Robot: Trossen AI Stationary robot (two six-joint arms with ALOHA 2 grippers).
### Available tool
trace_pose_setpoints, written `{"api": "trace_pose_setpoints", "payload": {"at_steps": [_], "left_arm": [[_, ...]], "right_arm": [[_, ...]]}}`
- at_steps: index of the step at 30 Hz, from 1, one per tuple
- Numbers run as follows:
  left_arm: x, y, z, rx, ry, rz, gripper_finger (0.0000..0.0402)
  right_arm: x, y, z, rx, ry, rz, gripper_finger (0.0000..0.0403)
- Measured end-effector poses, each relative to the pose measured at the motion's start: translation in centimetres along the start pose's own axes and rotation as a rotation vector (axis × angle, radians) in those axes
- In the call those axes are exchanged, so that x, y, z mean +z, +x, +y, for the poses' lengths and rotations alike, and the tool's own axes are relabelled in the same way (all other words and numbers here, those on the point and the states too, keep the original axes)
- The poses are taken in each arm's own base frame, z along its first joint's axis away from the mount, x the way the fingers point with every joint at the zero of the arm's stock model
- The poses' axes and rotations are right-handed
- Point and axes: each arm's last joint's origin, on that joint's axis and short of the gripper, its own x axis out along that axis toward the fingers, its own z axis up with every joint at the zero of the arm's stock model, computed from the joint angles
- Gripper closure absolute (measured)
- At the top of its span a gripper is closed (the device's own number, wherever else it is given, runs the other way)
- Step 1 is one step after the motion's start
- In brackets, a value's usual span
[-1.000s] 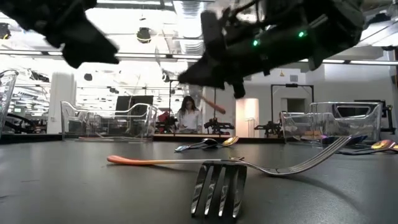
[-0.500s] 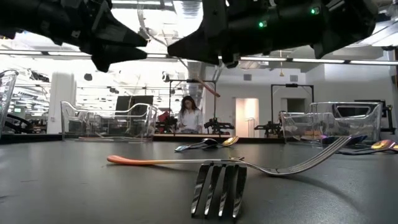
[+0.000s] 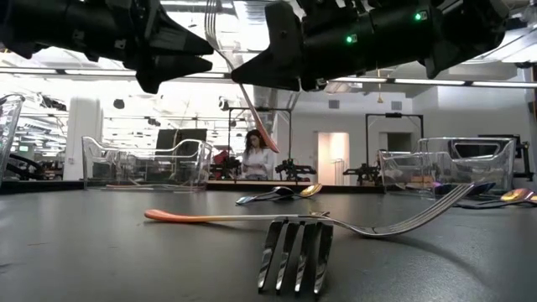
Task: Sort silverware by color (type)
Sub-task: Put the orange fork into the top left transparent bin
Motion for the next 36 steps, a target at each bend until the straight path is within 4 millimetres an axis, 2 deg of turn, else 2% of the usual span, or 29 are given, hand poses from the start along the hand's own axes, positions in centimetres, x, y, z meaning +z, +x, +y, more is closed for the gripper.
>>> {"api": "trace_pose_setpoints", "payload": {"at_steps": [5,24,36], "left_arm": [[0.11,0.22,0.37,0.013,-0.013,-0.003,0.022],[0.09,0.42,0.31,-0.12,-0.003,0.026,0.022],[0.16,0.41,0.29,-0.122,-0.001,0.019,0.022]], "right_arm": [[-0.02,0.01,-0.01,-0.001,-0.001,0.001,0.0395],[0.34,0.0,-0.05,0.001,0.037,-0.032,0.0395],[0.29,0.15,-0.27,-0.005,0.061,-0.03,0.0395]]}}
